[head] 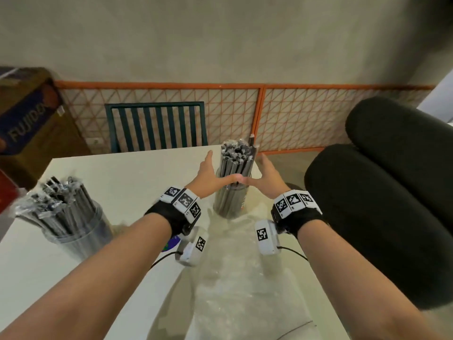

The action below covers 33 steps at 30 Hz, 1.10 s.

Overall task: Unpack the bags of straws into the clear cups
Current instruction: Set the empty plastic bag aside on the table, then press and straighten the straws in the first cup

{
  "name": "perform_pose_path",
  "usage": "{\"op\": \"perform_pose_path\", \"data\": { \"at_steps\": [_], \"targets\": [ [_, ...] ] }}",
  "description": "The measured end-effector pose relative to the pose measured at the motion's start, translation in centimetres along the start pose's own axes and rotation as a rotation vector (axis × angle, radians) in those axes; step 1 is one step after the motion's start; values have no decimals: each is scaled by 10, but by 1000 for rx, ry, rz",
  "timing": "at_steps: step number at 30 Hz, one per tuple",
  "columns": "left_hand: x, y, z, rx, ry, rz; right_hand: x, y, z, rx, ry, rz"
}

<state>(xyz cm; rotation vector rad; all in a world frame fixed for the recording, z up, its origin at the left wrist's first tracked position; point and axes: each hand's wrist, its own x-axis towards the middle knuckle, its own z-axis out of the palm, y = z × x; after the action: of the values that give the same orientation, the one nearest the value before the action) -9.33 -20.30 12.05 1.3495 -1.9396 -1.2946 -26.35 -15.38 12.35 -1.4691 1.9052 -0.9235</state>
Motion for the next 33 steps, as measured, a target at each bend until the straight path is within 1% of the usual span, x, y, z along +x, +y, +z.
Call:
{"op": "perform_pose_path", "data": {
  "at_steps": [3, 5, 7, 8, 10, 11, 12, 14, 15, 16, 17, 19, 22, 23, 25, 27, 29, 30, 31, 32, 33],
  "targets": [
    [14, 5, 20, -168, 100, 26, 10, 2, 10, 188, 9, -56],
    [21, 8, 31, -235, 150, 32, 14, 2, 13, 162, -2, -50],
    [30, 11, 34, -286, 178, 49, 20, 2, 10, 48, 33, -68],
    [32, 14, 32, -284, 181, 64, 24, 2, 7, 19, 62, -93],
    [31, 18, 20, -250, 132, 102, 29, -3, -4, 53, 89, -137],
    [30, 19, 13, -237, 93, 118, 32, -4, -11, 63, 64, -164],
    [28, 20, 6, -230, 50, 119, 35, -3, -17, 25, -8, -179],
    [24, 20, -8, -217, -25, 56, 38, 0, -31, -174, -234, -156],
    [21, 20, -13, -207, -44, 9, 39, 3, -38, -286, -342, -136],
    [18, 21, -14, -213, -45, -28, 43, 8, -45, -350, -414, -118],
    [15, 21, -13, -244, -32, -43, 45, 13, -51, -367, -455, -104],
    [8, 23, -3, -334, 19, -38, 54, 23, -59, -290, -476, -73],
    [8, 28, 25, -336, 173, -7, 70, 33, -57, -84, -525, -43],
    [12, 28, 35, -348, 218, 10, 75, 34, -54, -25, -550, -45],
    [20, 25, 51, -405, 258, 60, 81, 33, -45, 47, -600, -81],
    [30, 19, 59, -402, 284, 86, 84, 31, -35, 47, -592, -136],
    [37, 17, 56, -351, 312, 87, 85, 29, -27, 40, -503, -191],
    [39, 18, 50, -323, 303, 90, 86, 26, -27, 41, -445, -209],
    [40, 21, 42, -295, 262, 99, 85, 22, -28, 51, -390, -229],
    [41, 24, 33, -268, 193, 108, 85, 18, -32, 77, -358, -254],
    [41, 26, 22, -247, 110, 110, 85, 14, -38, 108, -361, -267]
  ]
}}
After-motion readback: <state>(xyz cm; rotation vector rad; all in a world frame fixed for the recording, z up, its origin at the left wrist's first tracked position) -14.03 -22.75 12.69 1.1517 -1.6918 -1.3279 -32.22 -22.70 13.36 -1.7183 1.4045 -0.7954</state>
